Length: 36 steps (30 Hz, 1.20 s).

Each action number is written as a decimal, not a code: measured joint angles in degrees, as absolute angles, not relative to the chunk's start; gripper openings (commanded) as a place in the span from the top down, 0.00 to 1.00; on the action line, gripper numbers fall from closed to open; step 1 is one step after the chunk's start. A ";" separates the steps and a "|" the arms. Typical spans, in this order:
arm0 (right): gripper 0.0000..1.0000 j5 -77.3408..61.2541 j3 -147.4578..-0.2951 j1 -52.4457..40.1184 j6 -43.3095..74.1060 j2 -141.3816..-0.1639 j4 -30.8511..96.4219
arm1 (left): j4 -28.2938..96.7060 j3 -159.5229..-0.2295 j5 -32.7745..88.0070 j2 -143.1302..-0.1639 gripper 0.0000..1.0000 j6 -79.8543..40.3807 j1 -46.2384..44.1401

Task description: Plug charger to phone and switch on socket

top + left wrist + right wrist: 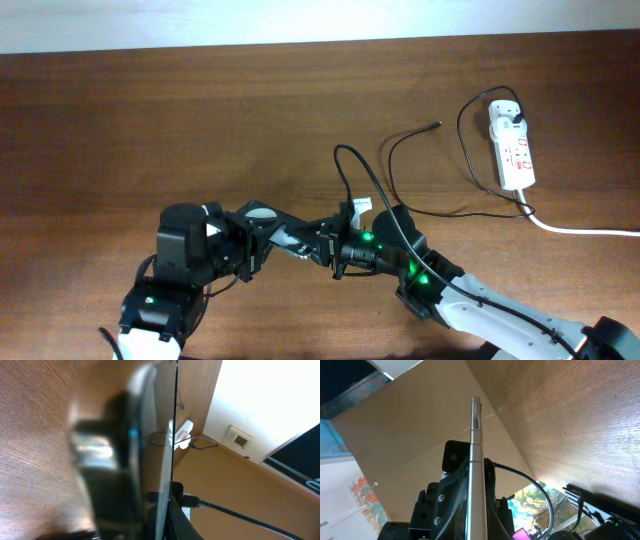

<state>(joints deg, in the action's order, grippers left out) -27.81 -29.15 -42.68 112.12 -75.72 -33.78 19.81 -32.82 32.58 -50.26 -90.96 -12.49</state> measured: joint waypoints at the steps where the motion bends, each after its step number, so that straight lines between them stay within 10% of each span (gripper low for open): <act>1: 0.96 -27.77 -29.15 -42.76 111.59 -75.72 -33.76 | 19.90 -32.82 32.36 -50.26 0.74 -90.98 -12.49; 5: 0.96 -27.70 -29.15 -42.96 110.37 -75.72 -33.89 | 20.10 -32.82 29.93 -50.26 0.63 -91.29 -12.60; 22: 0.95 -26.61 -29.17 -42.96 114.43 -75.70 -34.89 | 17.32 -32.67 27.55 -50.37 1.00 -91.15 -12.60; 36: 0.64 -25.47 -30.65 -42.89 105.45 -75.48 -28.18 | 12.84 -31.51 21.39 -51.09 1.00 -90.39 -12.78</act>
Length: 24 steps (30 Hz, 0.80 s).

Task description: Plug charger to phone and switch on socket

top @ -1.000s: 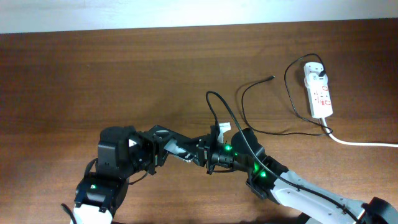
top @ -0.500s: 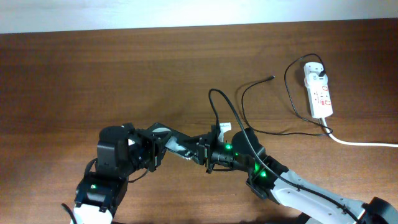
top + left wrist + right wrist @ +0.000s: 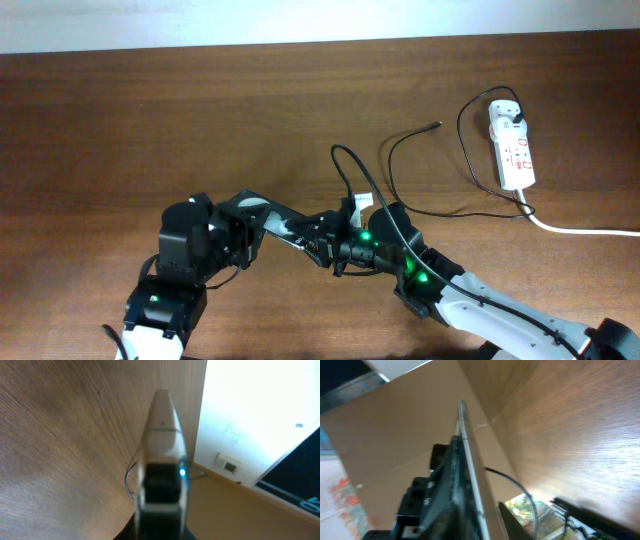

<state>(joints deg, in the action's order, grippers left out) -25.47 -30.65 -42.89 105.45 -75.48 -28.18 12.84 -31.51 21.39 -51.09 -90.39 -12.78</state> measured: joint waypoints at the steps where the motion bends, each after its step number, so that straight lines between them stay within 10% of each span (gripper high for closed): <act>1: 0.61 -25.30 -30.72 -42.92 104.47 -75.46 -27.16 | 12.82 -31.31 20.75 -51.13 1.00 -90.11 -12.05; 4: 0.47 -24.67 -30.74 -42.92 99.07 -75.44 -25.67 | 12.53 -31.22 19.88 -51.13 1.00 -86.59 -10.07; 8: 0.00 -22.39 -30.57 -43.03 87.53 -75.44 -24.27 | 11.51 -31.24 18.48 -51.11 1.00 -72.79 -4.86; 24: 0.06 4.29 -43.97 -34.81 50.46 -75.81 22.44 | -1.52 -31.40 39.68 -72.10 1.00 -47.83 0.56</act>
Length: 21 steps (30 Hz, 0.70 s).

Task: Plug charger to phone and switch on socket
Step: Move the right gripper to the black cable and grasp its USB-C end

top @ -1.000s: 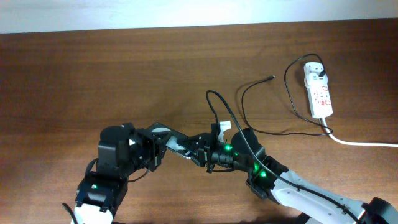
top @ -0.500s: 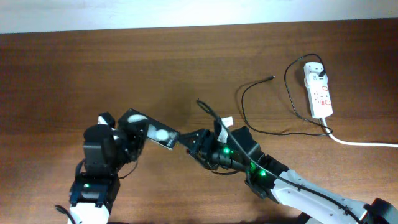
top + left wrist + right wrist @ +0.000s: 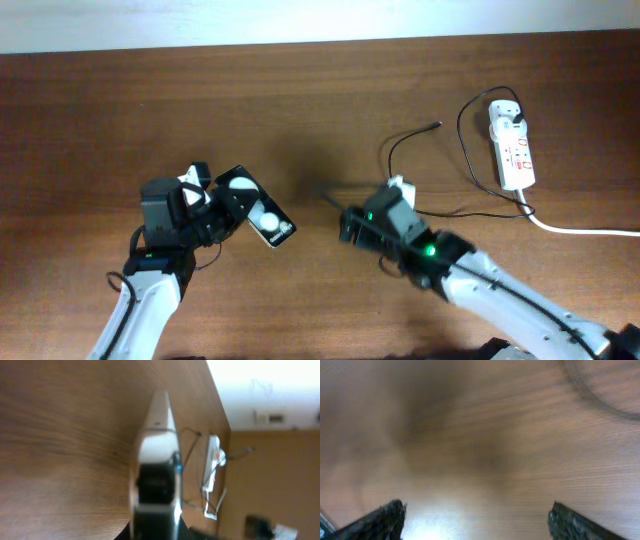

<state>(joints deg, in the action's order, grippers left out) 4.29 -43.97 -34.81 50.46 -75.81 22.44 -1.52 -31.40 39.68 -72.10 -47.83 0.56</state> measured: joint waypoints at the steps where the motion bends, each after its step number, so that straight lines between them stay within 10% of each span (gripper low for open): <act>1: 0.07 5.21 -47.07 -33.30 49.67 -75.85 26.15 | -2.20 -31.40 41.98 -73.12 1.00 -45.91 0.62; 11: 0.15 10.72 -77.58 -13.21 39.83 -93.12 47.18 | 2.72 -31.53 51.70 -74.19 1.00 -38.52 0.62; 21: 0.34 16.84 -92.12 -12.82 36.77 -123.70 34.92 | 4.08 -31.59 52.10 -74.28 1.00 -38.52 0.62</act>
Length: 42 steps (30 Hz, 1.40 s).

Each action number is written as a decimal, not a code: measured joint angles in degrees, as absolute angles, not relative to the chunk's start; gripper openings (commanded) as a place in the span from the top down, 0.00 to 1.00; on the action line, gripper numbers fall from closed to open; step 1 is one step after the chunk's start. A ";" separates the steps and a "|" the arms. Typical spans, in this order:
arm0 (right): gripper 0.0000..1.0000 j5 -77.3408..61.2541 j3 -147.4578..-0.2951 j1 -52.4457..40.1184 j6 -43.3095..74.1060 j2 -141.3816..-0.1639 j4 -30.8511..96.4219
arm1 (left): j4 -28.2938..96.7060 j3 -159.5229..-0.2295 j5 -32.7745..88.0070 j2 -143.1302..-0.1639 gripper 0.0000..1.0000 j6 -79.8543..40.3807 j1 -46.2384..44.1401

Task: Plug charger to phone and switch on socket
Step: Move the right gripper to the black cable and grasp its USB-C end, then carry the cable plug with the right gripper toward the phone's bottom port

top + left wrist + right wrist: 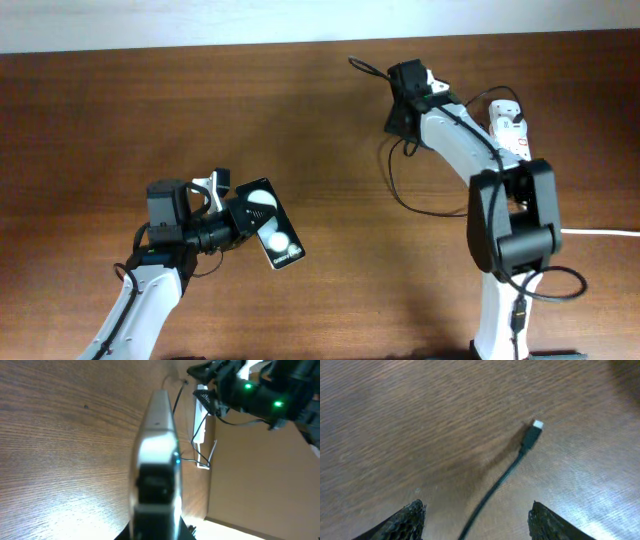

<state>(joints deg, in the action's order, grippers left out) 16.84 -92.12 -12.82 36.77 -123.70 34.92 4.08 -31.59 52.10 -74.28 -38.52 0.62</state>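
The phone [270,236], black-backed with a white disc, is held off the table at the lower left by my left gripper [226,226], which is shut on it. In the left wrist view the phone [157,435] stands edge-on, hiding the left gripper [155,527] behind its lower end. My right gripper [400,112] is at the far back and open. Its wrist view shows the black charger plug [532,434] lying on the wood ahead of the right gripper [476,506], untouched. The white socket strip [516,146] lies at the far right, partly behind the right arm.
The black charger cable [398,188] loops over the table from the strip toward the middle. A white mains lead [580,230] runs off the right edge. The socket strip [200,420] and the right arm's green lights [260,397] show in the left wrist view.
My right gripper has gone from the middle of the table to the far back and now stands open over the charger plug. The left gripper still holds the phone, now slightly further right.
Both grippers were together at the phone in the middle of the table, and stayed so at the following moment. Then the right gripper was off it and open, with the phone in the left gripper at the left. Now the right gripper is over the plug.
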 measured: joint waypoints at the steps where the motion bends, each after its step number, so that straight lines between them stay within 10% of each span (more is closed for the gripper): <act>1: 0.35 17.41 -92.12 -12.78 37.04 -124.46 34.13 | 4.05 -31.59 52.12 -74.28 1.00 -38.52 0.62; 13: 0.88 16.21 -92.73 -9.52 37.76 -128.97 29.89 | 4.08 -31.59 52.12 -74.28 1.00 -38.52 0.62; 26: 0.96 -2.52 -93.62 -18.74 20.18 -124.16 52.45 | 4.01 -31.59 53.21 -74.28 1.00 -38.52 0.62; 36: 0.96 -12.01 -93.43 -19.03 15.86 -82.00 77.23 | 0.67 -31.62 59.83 -74.28 1.00 -37.52 0.62; 42: 0.96 -8.86 -84.66 -35.70 23.88 -66.78 77.82 | -20.97 -31.66 62.59 -74.48 1.00 -51.51 0.62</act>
